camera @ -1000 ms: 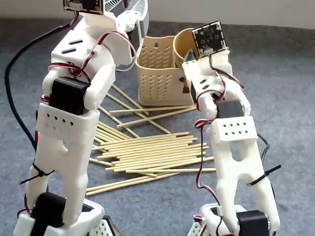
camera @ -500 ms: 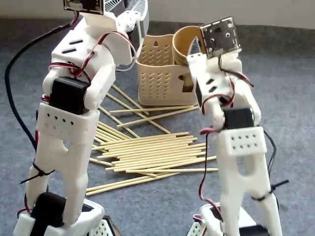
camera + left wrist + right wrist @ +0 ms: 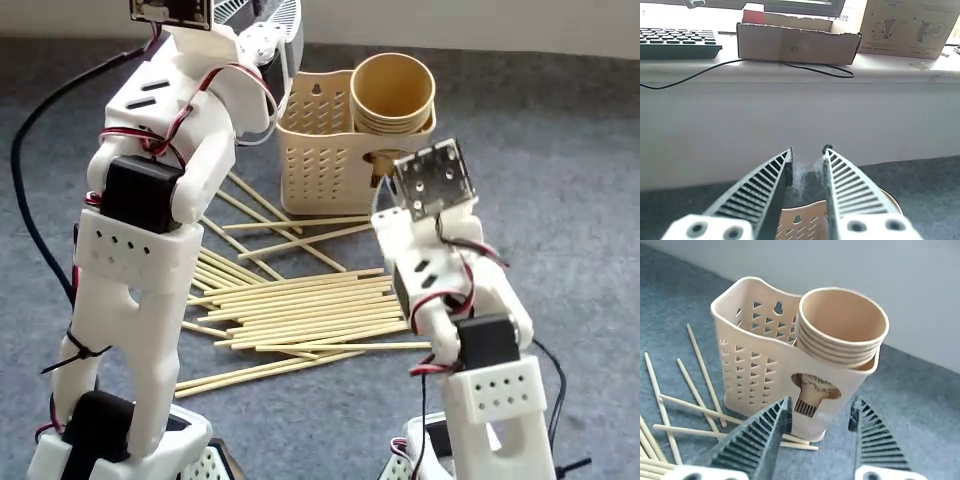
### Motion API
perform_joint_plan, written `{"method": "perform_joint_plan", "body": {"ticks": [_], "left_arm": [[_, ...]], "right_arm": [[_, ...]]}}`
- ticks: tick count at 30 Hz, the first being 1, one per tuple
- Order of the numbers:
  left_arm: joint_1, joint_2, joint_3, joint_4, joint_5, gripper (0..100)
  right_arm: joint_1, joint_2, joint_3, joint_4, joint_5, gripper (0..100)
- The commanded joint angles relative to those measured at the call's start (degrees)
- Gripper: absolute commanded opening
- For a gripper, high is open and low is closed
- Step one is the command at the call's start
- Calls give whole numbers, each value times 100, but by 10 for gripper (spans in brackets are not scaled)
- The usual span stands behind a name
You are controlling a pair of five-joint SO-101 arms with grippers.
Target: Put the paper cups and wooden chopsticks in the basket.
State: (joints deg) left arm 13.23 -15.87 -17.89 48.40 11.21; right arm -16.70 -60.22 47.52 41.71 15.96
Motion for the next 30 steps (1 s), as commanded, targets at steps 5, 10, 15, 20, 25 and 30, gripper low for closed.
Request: {"method": "perform_joint_plan", "body": {"ticks": [5,10,15,20,25,30], "left_arm": [[110,-251,-75,18,26,111],[110,-259,-101,18,26,111],[110,-532,-57,18,26,111],[110,-1059,-75,343,9,111],[189,-1411,-57,914,-343,111],[400,-1666,-48,2277,-1143,112]], "right_arm": [[-48,-1182,1121,-4,-914,198],[-48,-1578,1815,-4,-1204,198],[-48,-2105,2396,-13,-1547,198],[-13,-2826,2879,-13,-1881,198],[-13,-3582,3389,-198,-1952,198],[-4,-4101,3793,-418,-1943,198]]}}
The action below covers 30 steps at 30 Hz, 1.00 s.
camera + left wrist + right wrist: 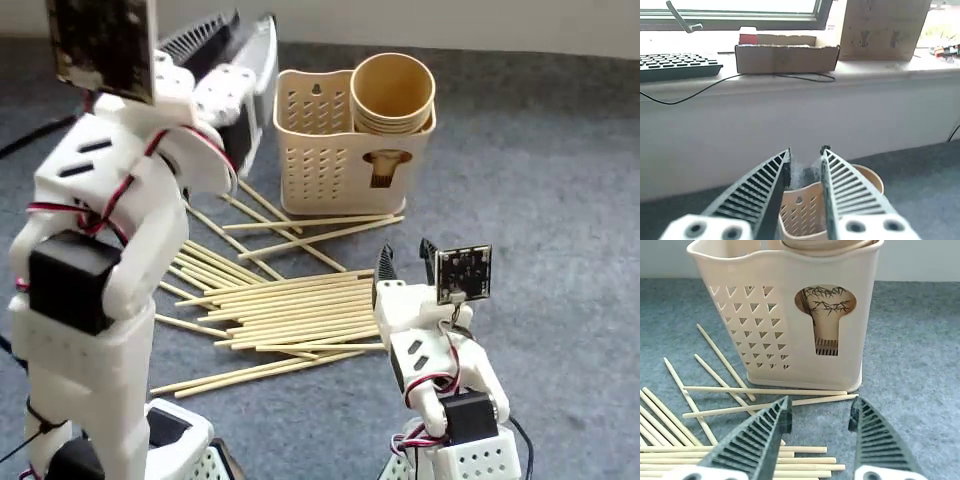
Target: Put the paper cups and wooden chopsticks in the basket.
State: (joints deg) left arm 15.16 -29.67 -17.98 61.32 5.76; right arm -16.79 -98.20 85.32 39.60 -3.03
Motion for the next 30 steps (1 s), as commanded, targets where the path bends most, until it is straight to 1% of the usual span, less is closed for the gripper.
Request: {"method": "perform_joint_plan", "body": {"ticks": [1,5,9,12,14,17,20,22,23,26,30], "left_arm": [[198,-303,-40,1275,-677,112],[-136,-347,-40,2251,-703,112],[-145,-347,-40,3068,-721,112],[-136,-347,-31,3604,-730,111],[-136,-356,119,3798,-730,111],[-136,-356,681,3789,-765,111],[-110,-356,1367,3771,-1301,93],[40,-356,1789,3578,-1565,69],[110,-356,2018,3464,-1688,66],[347,-356,2721,2963,-1943,66],[813,-321,3705,2084,-1969,64]], "right_arm": [[4,-374,31,-207,-44,198],[119,-549,57,-207,-35,198],[470,-585,57,-207,-62,198],[532,-585,48,-207,-62,198],[532,-585,40,-207,-62,198],[541,-585,13,-207,-62,198],[725,-585,13,-207,-62,198],[945,-585,13,-207,-70,198],[1068,-585,13,-207,-123,198],[1420,-576,13,-207,-615,198],[1833,-585,4,-224,-703,198]]}}
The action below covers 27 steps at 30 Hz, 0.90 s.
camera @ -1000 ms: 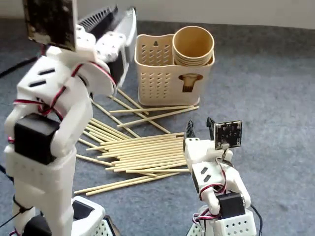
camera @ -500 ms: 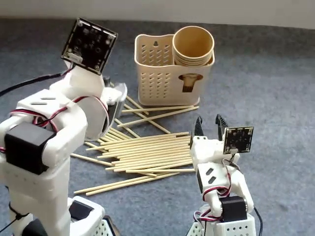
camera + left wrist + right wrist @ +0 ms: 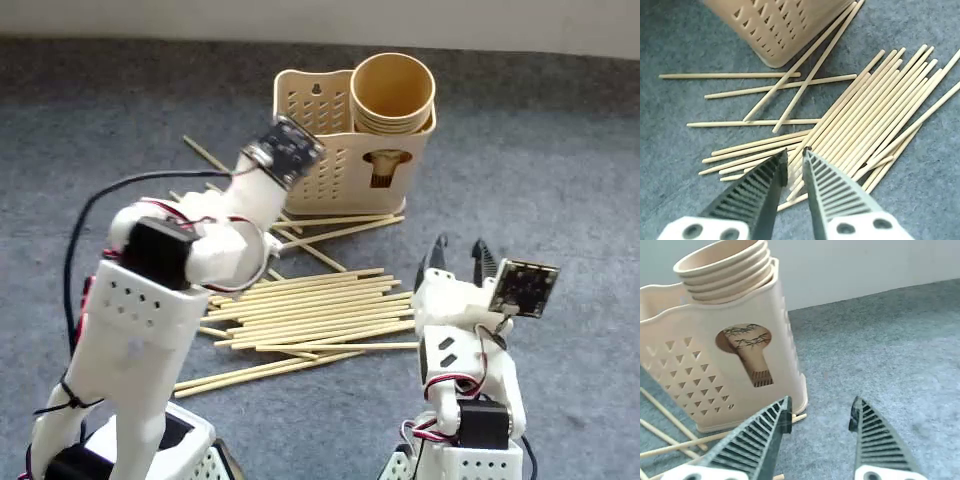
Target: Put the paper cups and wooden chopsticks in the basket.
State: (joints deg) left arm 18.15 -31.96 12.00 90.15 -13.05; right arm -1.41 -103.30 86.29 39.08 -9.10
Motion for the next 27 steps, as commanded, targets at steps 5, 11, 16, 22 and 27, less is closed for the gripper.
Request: {"method": "perform_joint_plan", "body": {"ticks": [5,11,16,22,27], "left_arm": [[1481,-84,2114,-2040,-79,66],[2026,-75,3503,-3464,-44,87],[2018,-75,3969,-4185,-35,138],[2053,-66,4224,-4527,-62,130],[2141,-48,4286,-4501,-70,130]], "right_arm": [[866,-75,-92,-523,-97,198],[1270,-75,-92,-734,-105,198],[1253,-75,-92,-734,-105,198],[1244,-75,-92,-734,-105,198],[1235,-75,-84,-734,-105,198]]}}
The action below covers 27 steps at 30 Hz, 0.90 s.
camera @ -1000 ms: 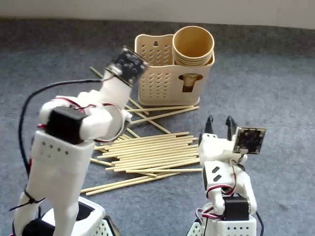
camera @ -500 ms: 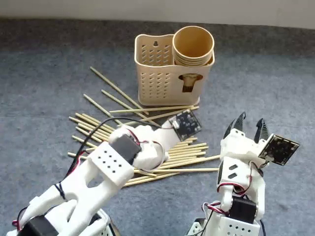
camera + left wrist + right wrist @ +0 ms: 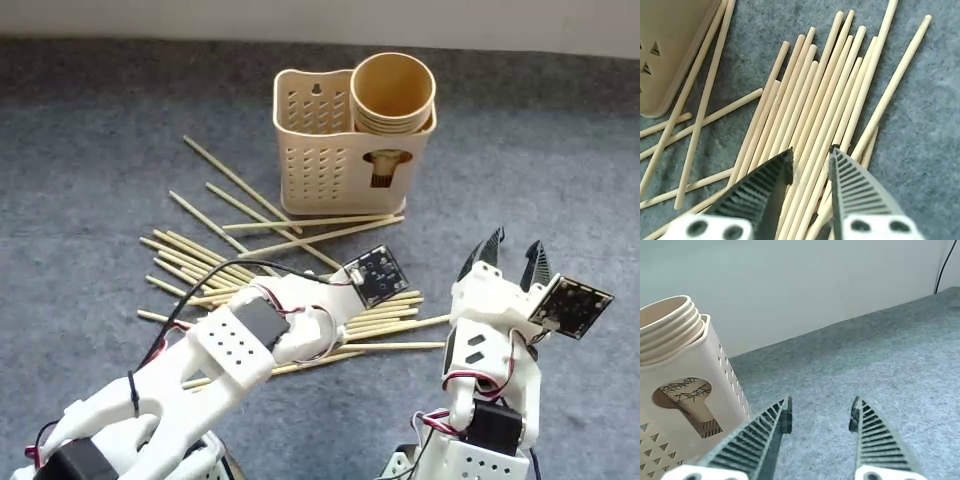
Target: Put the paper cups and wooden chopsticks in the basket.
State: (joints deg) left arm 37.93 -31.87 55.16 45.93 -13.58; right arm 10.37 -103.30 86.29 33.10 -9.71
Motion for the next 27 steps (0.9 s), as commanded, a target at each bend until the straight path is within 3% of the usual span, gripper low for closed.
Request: {"method": "perform_joint_plan", "body": {"ticks": [1,10,20,27], "left_arm": [[171,-22,-22,-79,-18,130],[189,1640,-822,-18,-18,130],[224,1349,-1042,308,9,129],[752,1103,-787,431,9,129]], "right_arm": [[57,-75,-84,-136,-44,198],[57,-75,-75,-136,-44,198],[57,-75,-92,-136,-44,198],[-75,-75,-92,-136,-35,198]]}}
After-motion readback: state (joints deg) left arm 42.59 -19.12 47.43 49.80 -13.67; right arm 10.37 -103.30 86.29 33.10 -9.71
